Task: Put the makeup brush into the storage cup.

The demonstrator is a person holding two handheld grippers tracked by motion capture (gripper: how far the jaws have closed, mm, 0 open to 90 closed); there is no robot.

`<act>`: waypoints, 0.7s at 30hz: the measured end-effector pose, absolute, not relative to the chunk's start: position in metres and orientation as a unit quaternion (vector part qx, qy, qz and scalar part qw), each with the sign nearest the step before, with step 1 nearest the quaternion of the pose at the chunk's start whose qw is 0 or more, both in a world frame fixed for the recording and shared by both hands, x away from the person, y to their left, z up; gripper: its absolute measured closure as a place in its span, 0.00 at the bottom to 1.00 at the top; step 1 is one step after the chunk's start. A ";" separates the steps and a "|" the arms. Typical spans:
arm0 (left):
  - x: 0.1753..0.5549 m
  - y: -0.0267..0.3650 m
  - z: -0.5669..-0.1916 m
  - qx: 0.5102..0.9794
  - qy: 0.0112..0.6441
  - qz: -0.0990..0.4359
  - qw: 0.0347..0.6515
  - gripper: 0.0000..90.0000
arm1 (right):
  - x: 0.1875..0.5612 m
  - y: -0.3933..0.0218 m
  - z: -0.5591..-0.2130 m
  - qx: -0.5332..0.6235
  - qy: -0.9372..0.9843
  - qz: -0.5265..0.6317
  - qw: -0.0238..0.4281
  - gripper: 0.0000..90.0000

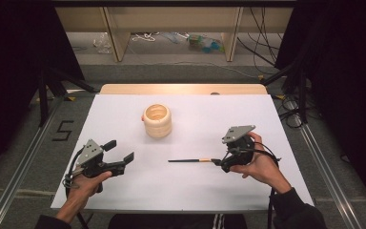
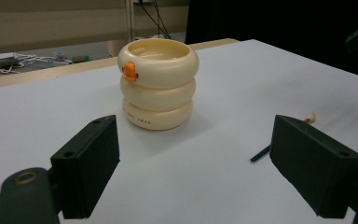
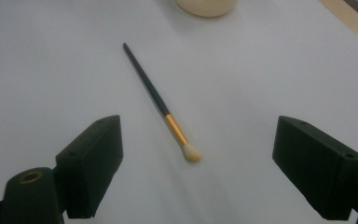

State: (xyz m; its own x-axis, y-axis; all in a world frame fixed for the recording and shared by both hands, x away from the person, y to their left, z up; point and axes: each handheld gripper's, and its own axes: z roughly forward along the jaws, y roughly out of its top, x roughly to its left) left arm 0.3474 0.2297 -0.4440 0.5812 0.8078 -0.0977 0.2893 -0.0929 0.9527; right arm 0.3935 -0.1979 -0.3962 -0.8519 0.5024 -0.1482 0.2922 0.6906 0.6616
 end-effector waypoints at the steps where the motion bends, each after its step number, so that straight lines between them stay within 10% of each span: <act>1: 0.347 0.230 -0.444 0.700 0.392 0.237 0.548 0.17 | 0.393 -0.198 -0.396 0.219 0.905 0.326 0.161 0.19; 21: 0.348 0.230 -0.444 0.703 0.388 0.237 0.547 0.17 | 0.418 -0.144 -0.407 0.144 0.950 0.253 0.114 0.23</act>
